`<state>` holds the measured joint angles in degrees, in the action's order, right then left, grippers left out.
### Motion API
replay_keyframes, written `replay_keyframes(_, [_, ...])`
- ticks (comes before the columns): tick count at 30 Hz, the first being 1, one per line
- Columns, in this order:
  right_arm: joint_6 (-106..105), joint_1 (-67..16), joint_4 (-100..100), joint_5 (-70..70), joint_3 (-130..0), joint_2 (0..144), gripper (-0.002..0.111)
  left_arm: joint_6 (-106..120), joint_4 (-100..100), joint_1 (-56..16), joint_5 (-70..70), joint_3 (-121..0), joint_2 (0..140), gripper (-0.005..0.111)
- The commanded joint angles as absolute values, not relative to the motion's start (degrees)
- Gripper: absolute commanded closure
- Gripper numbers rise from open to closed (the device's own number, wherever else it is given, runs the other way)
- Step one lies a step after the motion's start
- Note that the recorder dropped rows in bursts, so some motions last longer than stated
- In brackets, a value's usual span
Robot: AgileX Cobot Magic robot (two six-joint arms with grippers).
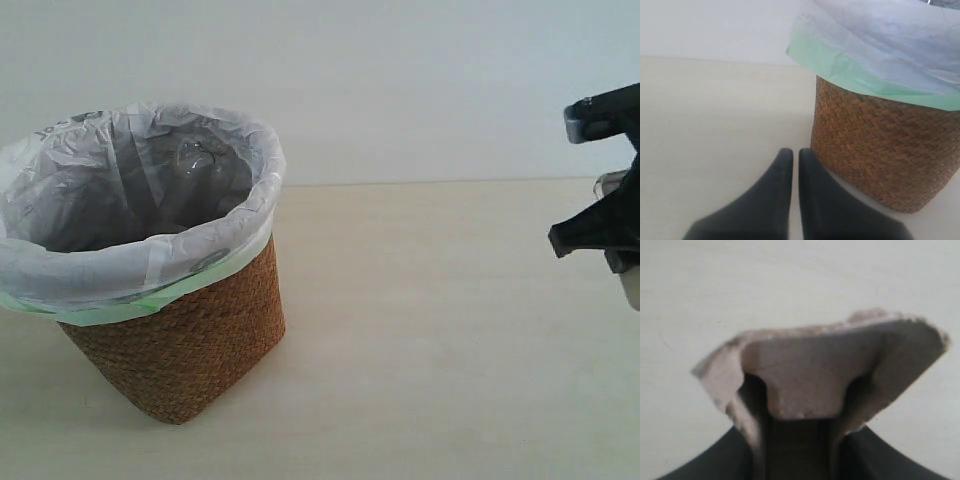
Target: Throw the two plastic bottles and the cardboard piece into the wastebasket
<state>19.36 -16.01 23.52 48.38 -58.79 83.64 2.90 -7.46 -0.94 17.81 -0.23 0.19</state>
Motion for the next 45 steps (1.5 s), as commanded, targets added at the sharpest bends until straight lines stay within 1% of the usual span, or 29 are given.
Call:
replay_keyframes(1, [19.98, -16.82, 22.86, 39.15, -59.47, 89.17, 0.107, 2.52, -7.29, -0.91, 17.74, 0.00, 0.00, 0.103])
replay_keyframes(3, [16.12, -19.97, 17.31, 35.54, -63.44, 90.86, 0.106, 2.52, -7.29, -0.91, 17.74, 0.00, 0.00, 0.103])
replay_keyframes(4, [14.44, -21.89, 12.55, 35.26, -67.32, 91.25, 0.104, 2.52, -7.29, -0.91, 17.74, 0.00, 0.00, 0.103])
replay_keyframes(5, [11.17, -24.57, 6.37, 35.26, -72.08, 91.55, 0.097, 2.52, -7.29, -0.91, 17.74, 0.00, 0.00, 0.103])
replay_keyframes(6, [6.66, -27.38, -1.27, 35.54, -77.33, 91.93, 0.088, 2.52, -7.29, -0.91, 17.74, 0.00, 0.00, 0.103])
replay_keyframes(8, [-1.73, -32.79, -14.95, 36.19, -87.27, 92.99, 0.066, 2.52, -7.29, -0.91, 17.74, 0.00, 0.00, 0.103])
replay_keyframes(9, [-4.33, -35.08, -19.22, 36.05, -92.64, 93.81, 0.052, 2.52, -7.29, -0.91, 17.74, 0.00, 0.00, 0.103])
replay_keyframes(10, [-4.07, -37.02, -19.81, 36.17, -97.58, 94.75, 0.041, 2.52, -7.29, -0.91, 17.74, 0.00, 0.00, 0.103])
replay_keyframes(11, [-2.29, -38.12, -19.50, 36.60, -101.23, 95.88, 0.037, 2.52, -7.29, -0.91, 17.74, 0.00, 0.00, 0.103])
replay_keyframes(13, [0.34, -39.12, -18.55, 40.73, -108.45, 98.55, 0.037, 2.52, -7.29, -0.91, 17.74, 0.00, 0.00, 0.103])
replay_keyframes(15, [2.33, -39.00, -16.70, 44.91, -112.52, 100.80, 0.037, 2.52, -7.29, -0.91, 17.74, 0.00, 0.00, 0.103])
replay_keyframes(17, [5.27, -38.26, -12.43, 47.82, -113.63, 102.11, 0.037, 2.52, -7.29, -0.91, 17.74, 0.00, 0.00, 0.103])
replay_keyframes(20, [11.84, -37.63, -0.84, 53.03, -113.74, 102.46, 0.042, 2.52, -7.29, -0.91, 17.74, 0.00, 0.00, 0.103])
replay_keyframes(23, [13.39, -37.14, 7.92, 58.79, -113.74, 102.35, 0.057, 2.52, -7.29, -0.91, 17.74, 0.00, 0.00, 0.103])
replay_keyframes(25, [13.09, -37.14, 11.71, 62.15, -113.74, 102.23, 0.072, 2.52, -7.29, -0.91, 17.74, 0.00, 0.00, 0.103])
replay_keyframes(28, [13.80, -37.14, 16.96, 65.89, -113.74, 102.23, 0.102, 2.52, -7.29, -0.91, 17.74, 0.00, 0.00, 0.103])
replay_keyframes(29, [14.56, -37.14, 17.85, 66.76, -113.74, 102.23, 0.108, 2.52, -7.29, -0.91, 17.74, 0.00, 0.00, 0.103])
replay_keyframes(32, [14.68, -37.14, 18.33, 66.67, -111.65, 100.69, 0.105, 2.52, -7.29, -0.91, 17.74, 0.00, 0.00, 0.103])
replay_keyframes(36, [14.68, -37.14, 17.28, 59.76, -102.27, 94.71, 0.101, 2.52, -7.29, -0.91, 17.74, 0.00, 0.00, 0.103])
replay_keyframes(40, [15.36, -37.14, 17.28, 49.22, -86.48, 86.28, 0.101, 2.52, -7.29, -0.91, 17.74, 0.00, 0.00, 0.103])
replay_keyframes(42, [17.23, -37.14, 17.28, 41.23, -77.48, 80.63, 0.101, 2.52, -7.29, -0.91, 17.74, 0.00, 0.00, 0.103])
replay_keyframes(45, [21.51, -37.14, 17.38, 25.54, -62.08, 71.41, 0.101, 2.52, -7.29, -0.91, 17.74, 0.00, 0.00, 0.103])
